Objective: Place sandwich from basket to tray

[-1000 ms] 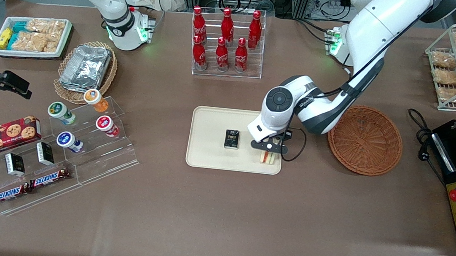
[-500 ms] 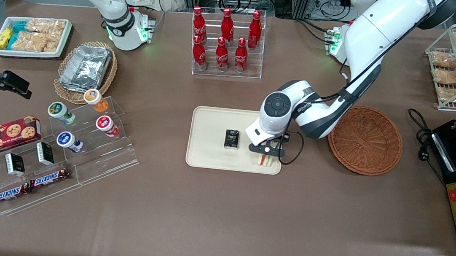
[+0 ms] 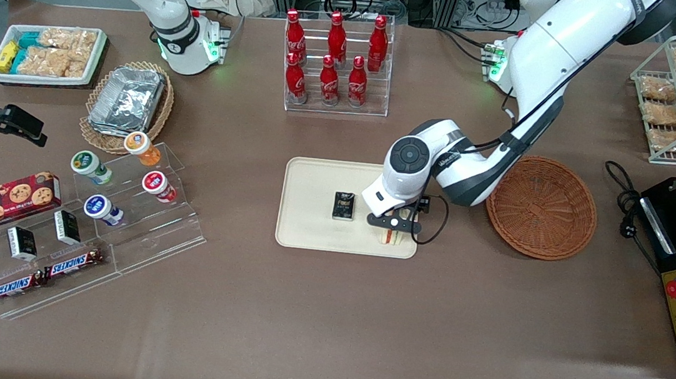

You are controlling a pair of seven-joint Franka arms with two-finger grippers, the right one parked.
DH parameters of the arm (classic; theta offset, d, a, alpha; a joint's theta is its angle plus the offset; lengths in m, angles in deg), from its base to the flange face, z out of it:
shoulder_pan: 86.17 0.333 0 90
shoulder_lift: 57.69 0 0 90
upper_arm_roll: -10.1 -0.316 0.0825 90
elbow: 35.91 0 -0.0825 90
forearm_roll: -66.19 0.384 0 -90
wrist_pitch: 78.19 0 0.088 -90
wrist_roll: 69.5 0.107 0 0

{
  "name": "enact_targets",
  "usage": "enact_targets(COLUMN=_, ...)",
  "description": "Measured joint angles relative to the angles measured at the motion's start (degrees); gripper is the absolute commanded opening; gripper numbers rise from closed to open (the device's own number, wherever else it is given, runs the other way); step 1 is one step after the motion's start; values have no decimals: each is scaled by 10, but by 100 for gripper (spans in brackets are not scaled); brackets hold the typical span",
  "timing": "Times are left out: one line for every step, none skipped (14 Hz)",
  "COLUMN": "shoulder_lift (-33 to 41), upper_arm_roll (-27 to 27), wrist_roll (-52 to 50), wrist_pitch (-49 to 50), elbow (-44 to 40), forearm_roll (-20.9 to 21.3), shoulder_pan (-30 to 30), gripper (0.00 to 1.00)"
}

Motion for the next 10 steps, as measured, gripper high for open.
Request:
enact_targets(shoulder_lift=4, upper_arm_roll=0, wrist_roll=-2, wrist_pitch=3, elbow=-4, forearm_roll=0, shoulder_pan=1, gripper=100)
enact_targets(shoulder_lift=12, upper_arm_roll=0, wrist_roll=-7, wrist_pitch=15, elbow=-9, forearm_roll=0, shoulder_pan=1, gripper=100)
enact_targets(shoulder_lift=22, upper_arm_roll=0, wrist_roll=-13, wrist_pitch=35, elbow=-18, forearm_roll=0, shoulder_pan=2, gripper=100)
enact_targets(shoulder_lift=36, upper_arm_roll=0, wrist_roll=-20, wrist_pitch=64, elbow=-32, forearm_roll=-5, shoulder_pan=3, gripper=100)
enact_targets(shoulder_lift=50, upper_arm_roll=0, wrist_roll=-25, wrist_pitch=92, elbow=-51, forearm_roll=-17, shoulder_pan=4, gripper=100)
enact_targets(shoulder_lift=65, upper_arm_roll=-1, wrist_roll=-30, wrist_pitch=118, elbow=-73, forearm_roll=-40, shoulder_pan=5, gripper=100)
enact_targets(shoulder_lift=81, upper_arm_roll=-1, wrist_roll=-36, wrist_pitch=141, elbow=-95, forearm_roll=-65, shoulder_pan=9, gripper=100)
enact_targets(shoulder_lift=98, upper_arm_roll=-1, wrist_roll=-42, wrist_pitch=158, elbow=-113, forearm_roll=-85, shoulder_pan=17, gripper=100)
enact_targets(shoulder_lift=116, upper_arm_roll=-1, wrist_roll=-45, wrist_pitch=172, elbow=-128, forearm_roll=-100, shoulder_pan=28, gripper=100)
enact_targets(shoulder_lift=132, upper_arm_roll=-2, wrist_roll=-48, wrist_pitch=186, elbow=-138, forearm_roll=-111, shoulder_pan=38, gripper=100)
